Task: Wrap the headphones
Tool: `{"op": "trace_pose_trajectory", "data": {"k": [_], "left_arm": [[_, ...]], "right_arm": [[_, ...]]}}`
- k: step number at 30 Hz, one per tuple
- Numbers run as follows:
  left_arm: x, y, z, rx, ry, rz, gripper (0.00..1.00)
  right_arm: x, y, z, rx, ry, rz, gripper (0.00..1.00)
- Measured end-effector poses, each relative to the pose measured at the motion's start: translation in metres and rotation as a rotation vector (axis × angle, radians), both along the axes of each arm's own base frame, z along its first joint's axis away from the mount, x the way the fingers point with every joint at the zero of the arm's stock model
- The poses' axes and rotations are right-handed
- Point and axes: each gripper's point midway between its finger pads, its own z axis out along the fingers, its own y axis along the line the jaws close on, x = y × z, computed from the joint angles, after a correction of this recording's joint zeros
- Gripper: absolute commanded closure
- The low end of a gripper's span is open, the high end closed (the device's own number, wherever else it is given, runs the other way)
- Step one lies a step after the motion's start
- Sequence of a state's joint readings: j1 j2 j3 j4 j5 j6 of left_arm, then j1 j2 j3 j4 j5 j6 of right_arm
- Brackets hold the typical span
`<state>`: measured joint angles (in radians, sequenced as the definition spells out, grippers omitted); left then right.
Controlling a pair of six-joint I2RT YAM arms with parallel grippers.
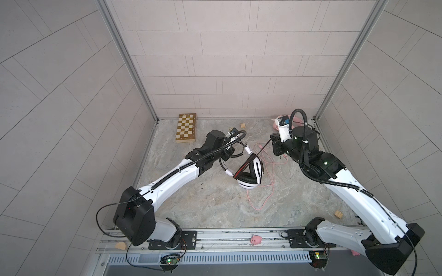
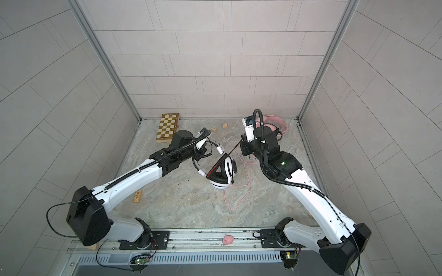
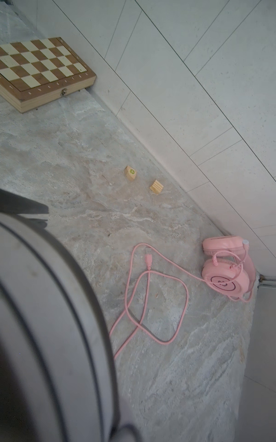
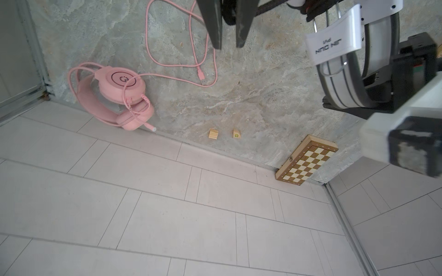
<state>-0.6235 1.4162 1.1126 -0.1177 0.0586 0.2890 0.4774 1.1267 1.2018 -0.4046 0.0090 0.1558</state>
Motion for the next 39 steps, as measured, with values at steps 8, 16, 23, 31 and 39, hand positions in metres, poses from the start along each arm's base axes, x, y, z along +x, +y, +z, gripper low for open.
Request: {"op": "trace_pose_trajectory", "data": {"k": [8, 16, 23, 31, 39], "left_arm": [[-0.008, -0.011, 0.022, -0.105, -0.014, -0.06, 1.0], [-0.007, -0.001, 0.029, -0.22, 0.011, -0.041, 1.0], [0.004, 0.018, 0.028, -0.323, 0.029, 0.021, 1.0], [0.011, 0.028, 0.031, -0.359, 0.031, 0.052, 1.0], [0.012, 0.033, 0.039, -0.382, 0.017, 0.067, 1.0]], "right_arm": [[0.029, 0.013, -0.06, 0.081, 0.175, 0.058, 0.95], [0.031, 0.036, -0.081, 0.181, 0.216, 0.143, 0.94], [0.034, 0.054, -0.084, 0.32, 0.209, 0.197, 0.89], [0.04, 0.073, -0.098, 0.491, 0.252, 0.257, 0.83], [0.035, 0.092, -0.097, 0.61, 0.279, 0.36, 0.75]]}}
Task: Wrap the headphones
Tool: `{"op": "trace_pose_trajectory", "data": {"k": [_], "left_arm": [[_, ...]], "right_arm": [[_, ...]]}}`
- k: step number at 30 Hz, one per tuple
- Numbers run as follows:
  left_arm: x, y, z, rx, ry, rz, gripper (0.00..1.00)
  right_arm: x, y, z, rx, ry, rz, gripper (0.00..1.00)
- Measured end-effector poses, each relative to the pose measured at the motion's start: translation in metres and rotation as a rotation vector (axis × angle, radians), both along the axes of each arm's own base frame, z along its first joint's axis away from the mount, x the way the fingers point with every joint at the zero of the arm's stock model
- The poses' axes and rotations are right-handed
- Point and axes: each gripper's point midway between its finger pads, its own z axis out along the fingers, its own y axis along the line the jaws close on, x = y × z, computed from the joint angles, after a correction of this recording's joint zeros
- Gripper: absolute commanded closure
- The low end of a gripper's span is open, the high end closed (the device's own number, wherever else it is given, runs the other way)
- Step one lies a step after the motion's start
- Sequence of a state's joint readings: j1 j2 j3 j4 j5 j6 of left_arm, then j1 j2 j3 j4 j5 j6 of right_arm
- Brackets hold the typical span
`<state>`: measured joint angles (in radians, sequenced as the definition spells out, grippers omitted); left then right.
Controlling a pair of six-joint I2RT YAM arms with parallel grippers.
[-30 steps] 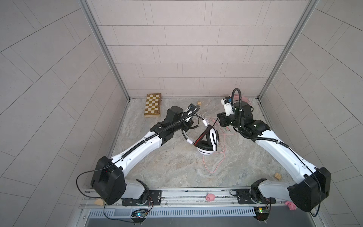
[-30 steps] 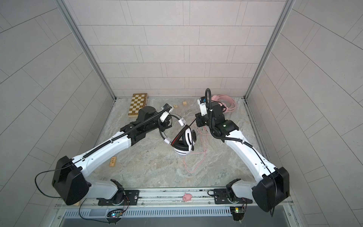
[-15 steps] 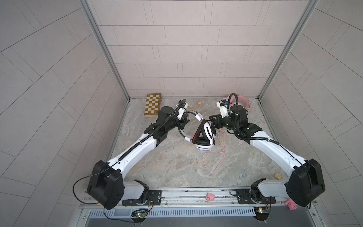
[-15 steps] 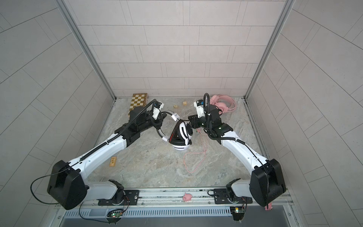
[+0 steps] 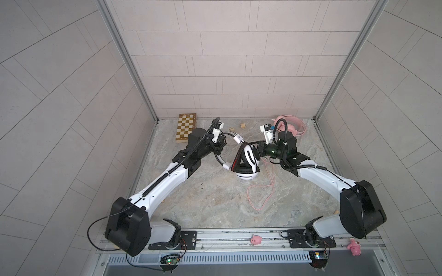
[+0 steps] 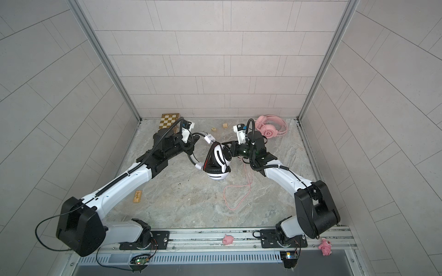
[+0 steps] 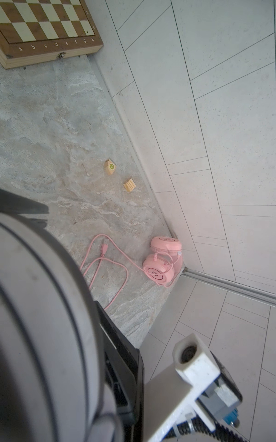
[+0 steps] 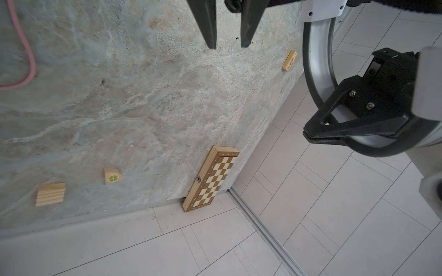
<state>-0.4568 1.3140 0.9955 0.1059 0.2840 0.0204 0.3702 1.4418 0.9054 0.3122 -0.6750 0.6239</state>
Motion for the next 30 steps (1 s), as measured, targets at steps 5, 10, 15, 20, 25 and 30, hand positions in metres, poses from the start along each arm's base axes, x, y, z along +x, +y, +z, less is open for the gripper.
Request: {"op": "trace_pose_trajectory", "data": {"k": [5, 10, 15, 20, 25, 30], "left_arm": [[0.001, 0.003, 0.01, -0.026, -0.022, 0.017, 1.0], [0.002, 0.013, 0.035, -0.067, -0.087, 0.064, 1.0], [0.006, 0.025, 0.046, -0.079, -0.12, 0.129, 1.0], [0.013, 0.04, 0.038, -0.053, -0.113, 0.211, 1.0], [0.019, 0.057, 0.023, -0.015, -0.097, 0.307, 1.0], [0.025, 0.073, 0.004, 0.028, -0.069, 0.403, 1.0]], "right_arm": [[-0.005, 0.003, -0.007, 0.015, 0.019, 0.028, 0.63], [-0.009, -0.006, -0.034, -0.03, 0.08, -0.002, 0.52], [-0.01, -0.015, -0.048, -0.063, 0.109, -0.027, 0.51], [-0.014, -0.024, -0.059, -0.117, 0.104, -0.06, 0.51], [-0.02, -0.042, -0.08, -0.205, 0.104, -0.127, 0.51], [-0.035, -0.066, -0.118, -0.306, 0.125, -0.21, 0.52]]}}
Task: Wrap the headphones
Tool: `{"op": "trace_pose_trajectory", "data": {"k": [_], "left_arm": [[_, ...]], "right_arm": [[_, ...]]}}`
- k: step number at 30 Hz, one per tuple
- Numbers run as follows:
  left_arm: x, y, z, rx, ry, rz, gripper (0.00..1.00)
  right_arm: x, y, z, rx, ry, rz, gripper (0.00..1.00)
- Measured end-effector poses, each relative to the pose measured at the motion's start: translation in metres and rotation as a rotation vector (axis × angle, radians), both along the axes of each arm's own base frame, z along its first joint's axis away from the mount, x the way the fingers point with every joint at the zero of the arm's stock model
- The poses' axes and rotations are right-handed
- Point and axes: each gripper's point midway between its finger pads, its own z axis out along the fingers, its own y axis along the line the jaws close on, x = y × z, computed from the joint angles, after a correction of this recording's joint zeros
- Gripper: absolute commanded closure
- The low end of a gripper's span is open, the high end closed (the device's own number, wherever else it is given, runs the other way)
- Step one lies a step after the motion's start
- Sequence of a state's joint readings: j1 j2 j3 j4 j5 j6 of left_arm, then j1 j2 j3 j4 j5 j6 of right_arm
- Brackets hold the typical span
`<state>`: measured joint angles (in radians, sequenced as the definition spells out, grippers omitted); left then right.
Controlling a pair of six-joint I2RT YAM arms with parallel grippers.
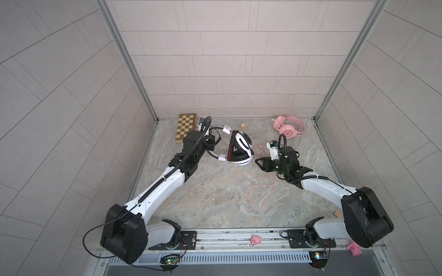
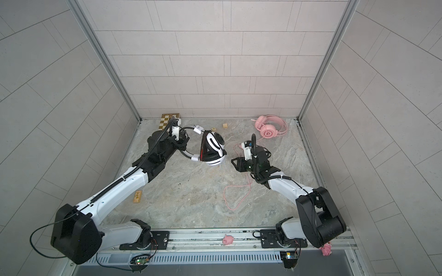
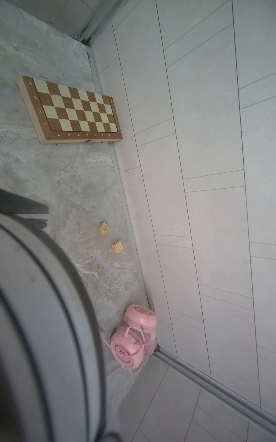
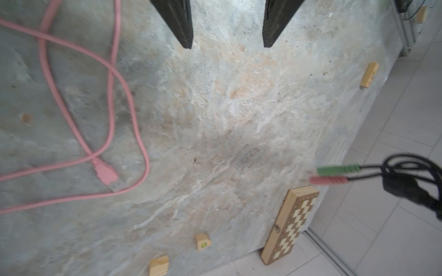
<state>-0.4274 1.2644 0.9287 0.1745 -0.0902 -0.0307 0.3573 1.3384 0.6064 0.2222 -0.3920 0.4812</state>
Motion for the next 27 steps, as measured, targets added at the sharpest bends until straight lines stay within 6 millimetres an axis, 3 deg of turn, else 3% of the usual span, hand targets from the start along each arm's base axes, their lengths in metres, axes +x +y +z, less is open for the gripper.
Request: {"op": "trace_pose_trajectory", "data": {"k": [3, 6, 9, 15, 21, 27], "left_arm": [[0.006, 0.007, -0.016, 0.018, 0.031, 0.054, 1.0], [0.01, 0.013, -0.033, 0.037, 0.067, 0.101, 1.0], [0.011, 0.019, -0.046, 0.053, 0.097, 0.133, 1.0], [0.008, 0.028, -0.053, 0.014, 0.126, 0.201, 1.0], [-0.024, 0.057, -0.071, -0.007, 0.207, 0.313, 1.0], [-0.057, 0.086, -0.066, -0.022, 0.231, 0.417, 1.0]], "right_arm": [[-0.011, -0.013, -0.026, -0.058, 0.021, -0.041, 0.52], [-0.016, -0.02, -0.04, -0.082, 0.033, -0.066, 0.52], [-0.013, -0.022, -0.041, -0.094, 0.025, -0.084, 0.52], [-0.005, -0.02, -0.04, -0.111, 0.001, -0.101, 0.52], [-0.003, -0.021, -0.04, -0.113, -0.003, -0.108, 0.52], [-0.004, -0.019, -0.039, -0.105, 0.001, -0.107, 0.52]]}}
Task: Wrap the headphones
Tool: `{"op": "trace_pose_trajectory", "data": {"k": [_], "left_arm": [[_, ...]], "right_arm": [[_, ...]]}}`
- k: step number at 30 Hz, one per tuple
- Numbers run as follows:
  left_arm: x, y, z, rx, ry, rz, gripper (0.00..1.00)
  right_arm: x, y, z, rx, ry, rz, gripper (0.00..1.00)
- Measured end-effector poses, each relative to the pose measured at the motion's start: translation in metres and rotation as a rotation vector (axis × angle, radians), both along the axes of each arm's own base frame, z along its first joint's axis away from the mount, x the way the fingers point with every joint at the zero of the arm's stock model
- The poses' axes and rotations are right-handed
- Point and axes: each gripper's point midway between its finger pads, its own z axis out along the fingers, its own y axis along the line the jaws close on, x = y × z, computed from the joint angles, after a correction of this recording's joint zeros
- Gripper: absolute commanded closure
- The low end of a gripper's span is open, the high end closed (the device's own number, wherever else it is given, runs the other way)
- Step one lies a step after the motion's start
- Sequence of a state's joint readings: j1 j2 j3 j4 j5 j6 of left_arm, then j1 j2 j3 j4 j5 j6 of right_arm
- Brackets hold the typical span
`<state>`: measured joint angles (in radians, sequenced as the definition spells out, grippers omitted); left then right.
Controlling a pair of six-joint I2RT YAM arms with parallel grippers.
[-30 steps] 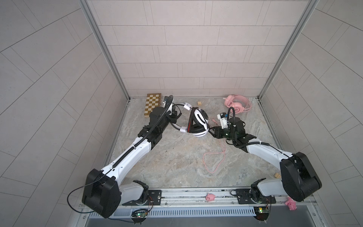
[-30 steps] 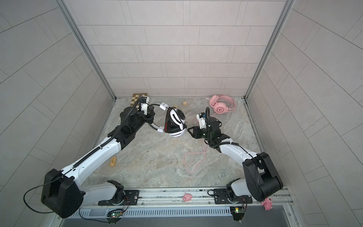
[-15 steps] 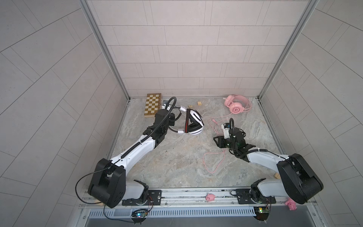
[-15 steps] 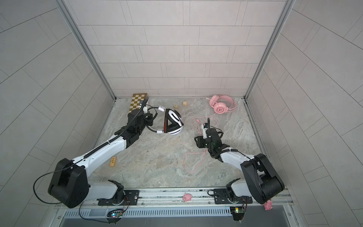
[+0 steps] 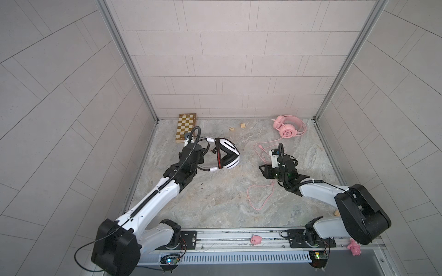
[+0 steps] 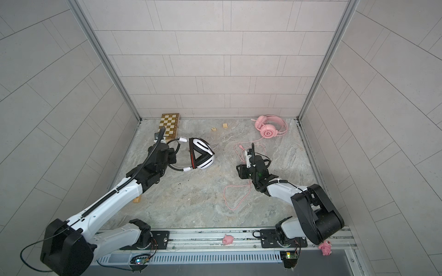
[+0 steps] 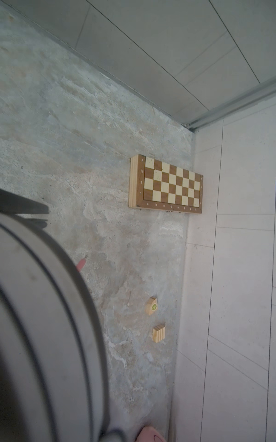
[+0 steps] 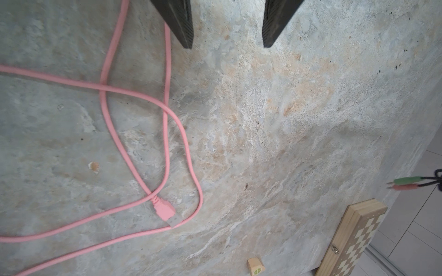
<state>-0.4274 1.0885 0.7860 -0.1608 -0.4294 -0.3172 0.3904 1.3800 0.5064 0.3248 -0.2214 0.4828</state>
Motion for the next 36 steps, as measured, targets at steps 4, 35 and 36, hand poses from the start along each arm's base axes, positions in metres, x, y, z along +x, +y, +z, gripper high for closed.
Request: {"op": "trace_pose_trajectory", "data": {"k": [4, 35, 36], "left_arm": [[-0.01, 0.013, -0.004, 0.023, 0.034, 0.043, 1.0], [-0.004, 0.116, -0.098, -0.123, 0.293, 0.492, 1.0], [-0.006, 0.122, -0.101, -0.137, 0.298, 0.521, 1.0]], "right_arm": [[0.003, 0.002, 0.004, 0.004, -0.008, 0.001, 0.52], [0.003, 0.003, -0.005, -0.008, 0.037, 0.005, 0.52], [0.004, 0.003, -0.005, -0.007, 0.037, 0.005, 0.52]]}}
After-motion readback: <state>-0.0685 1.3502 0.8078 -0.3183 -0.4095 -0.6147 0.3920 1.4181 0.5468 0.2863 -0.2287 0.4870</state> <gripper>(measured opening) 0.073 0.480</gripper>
